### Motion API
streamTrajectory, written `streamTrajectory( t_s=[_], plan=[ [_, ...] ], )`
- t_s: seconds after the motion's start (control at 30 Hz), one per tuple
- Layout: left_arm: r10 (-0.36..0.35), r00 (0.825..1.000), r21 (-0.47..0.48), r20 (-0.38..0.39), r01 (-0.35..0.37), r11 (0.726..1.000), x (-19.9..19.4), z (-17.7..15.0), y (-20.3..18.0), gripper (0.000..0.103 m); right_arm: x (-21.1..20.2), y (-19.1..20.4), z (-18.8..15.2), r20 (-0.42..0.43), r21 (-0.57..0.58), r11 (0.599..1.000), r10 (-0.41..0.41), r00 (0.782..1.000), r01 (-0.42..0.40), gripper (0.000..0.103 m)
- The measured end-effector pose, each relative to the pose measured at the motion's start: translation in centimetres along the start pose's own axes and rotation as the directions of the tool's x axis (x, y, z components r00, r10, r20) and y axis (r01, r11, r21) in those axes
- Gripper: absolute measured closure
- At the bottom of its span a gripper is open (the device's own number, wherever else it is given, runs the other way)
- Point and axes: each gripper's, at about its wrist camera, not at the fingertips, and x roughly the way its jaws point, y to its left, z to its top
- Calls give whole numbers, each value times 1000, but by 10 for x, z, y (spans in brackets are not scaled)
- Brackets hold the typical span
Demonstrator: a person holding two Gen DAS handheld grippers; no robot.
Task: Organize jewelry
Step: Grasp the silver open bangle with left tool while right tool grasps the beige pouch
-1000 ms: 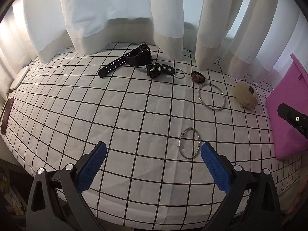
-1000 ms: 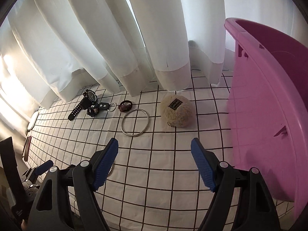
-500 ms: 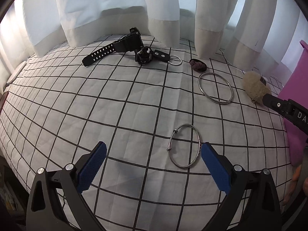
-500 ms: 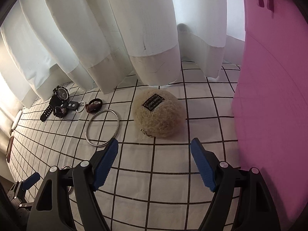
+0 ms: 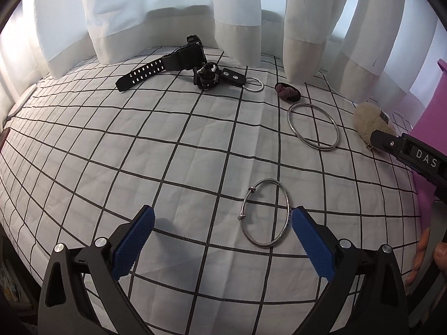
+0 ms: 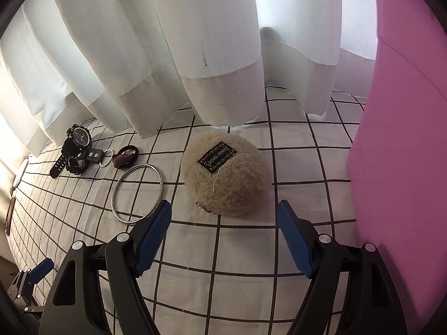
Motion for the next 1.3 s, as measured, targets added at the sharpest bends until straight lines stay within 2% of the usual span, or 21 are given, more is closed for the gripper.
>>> streamTrajectory(
  t_s=[0.37, 0.67, 0.87, 1.1, 1.2, 1.3],
  plan=[
    [13, 1000, 54, -12, -12, 998, 14, 4, -22, 6, 10, -1, 8, -14, -10, 999, -32, 999, 32, 29],
    [23, 999, 51, 30, -24, 998, 16, 4, -26, 5, 30, 6, 19, -47, -35, 997, -69, 997, 67, 29],
    [39, 996, 37, 86, -43, 998, 13, -4, -28, 6, 37, 9, 22, -25, -53, 995, -89, 996, 88, 29],
    [34, 996, 27, 80, -36, 999, 13, -3, -28, 7, 48, 21, 27, 0, -92, 990, -111, 994, 111, 29],
    [23, 996, 39, 83, -26, 999, 12, -2, -29, 11, 53, 30, 26, 12, -121, 984, -129, 992, 129, 29],
    [4, 995, 68, 102, -11, 998, 9, -5, -34, 22, 54, 34, 24, 18, -121, 985, -118, 993, 120, 30]
  ],
)
